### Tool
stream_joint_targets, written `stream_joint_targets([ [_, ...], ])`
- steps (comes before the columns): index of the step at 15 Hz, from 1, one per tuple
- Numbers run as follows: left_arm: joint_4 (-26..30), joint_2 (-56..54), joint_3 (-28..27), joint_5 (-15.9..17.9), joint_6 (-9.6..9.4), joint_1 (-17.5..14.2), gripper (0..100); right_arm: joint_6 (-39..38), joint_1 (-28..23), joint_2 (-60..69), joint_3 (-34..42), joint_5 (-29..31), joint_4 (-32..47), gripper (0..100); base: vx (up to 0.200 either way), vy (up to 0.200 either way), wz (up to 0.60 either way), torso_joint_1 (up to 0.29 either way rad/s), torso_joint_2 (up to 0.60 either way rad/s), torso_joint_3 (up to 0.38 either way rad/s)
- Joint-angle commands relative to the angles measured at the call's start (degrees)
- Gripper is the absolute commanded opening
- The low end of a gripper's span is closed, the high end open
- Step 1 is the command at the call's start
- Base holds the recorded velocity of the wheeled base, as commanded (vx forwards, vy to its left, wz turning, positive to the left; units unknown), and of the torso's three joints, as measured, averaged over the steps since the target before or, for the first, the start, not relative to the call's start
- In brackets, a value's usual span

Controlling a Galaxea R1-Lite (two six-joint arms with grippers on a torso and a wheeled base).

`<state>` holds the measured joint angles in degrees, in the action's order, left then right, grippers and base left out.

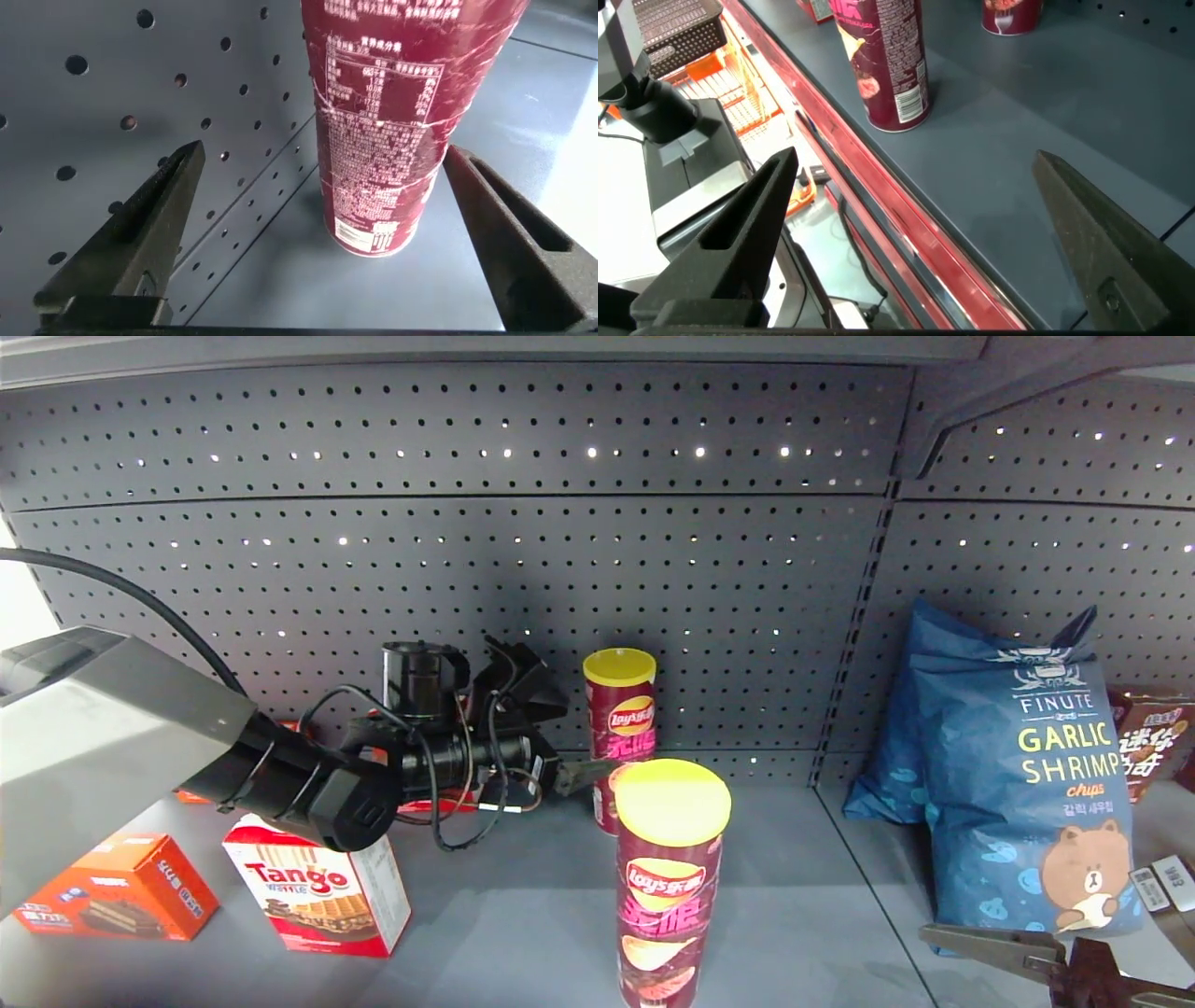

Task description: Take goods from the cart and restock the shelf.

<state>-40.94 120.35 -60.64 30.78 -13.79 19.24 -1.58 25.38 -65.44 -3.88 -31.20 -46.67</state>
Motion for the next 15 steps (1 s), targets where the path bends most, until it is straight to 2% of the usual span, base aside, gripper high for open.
stream_joint_targets([
  [1,-0.02,-0.11,-0.01,-0.02,-0.01,-0.08,100,0.0,0.02,-0.04,0.01,-0.01,0.0,100,0.0,0.0,0.0,0.0,0.0,0.0],
  [15,0.07,-0.02,-0.01,-1.6,-0.01,-0.52,100,0.0,0.02,0.05,0.36,-0.09,0.0,100,0.0,0.0,0.0,0.0,0.0,0.0],
])
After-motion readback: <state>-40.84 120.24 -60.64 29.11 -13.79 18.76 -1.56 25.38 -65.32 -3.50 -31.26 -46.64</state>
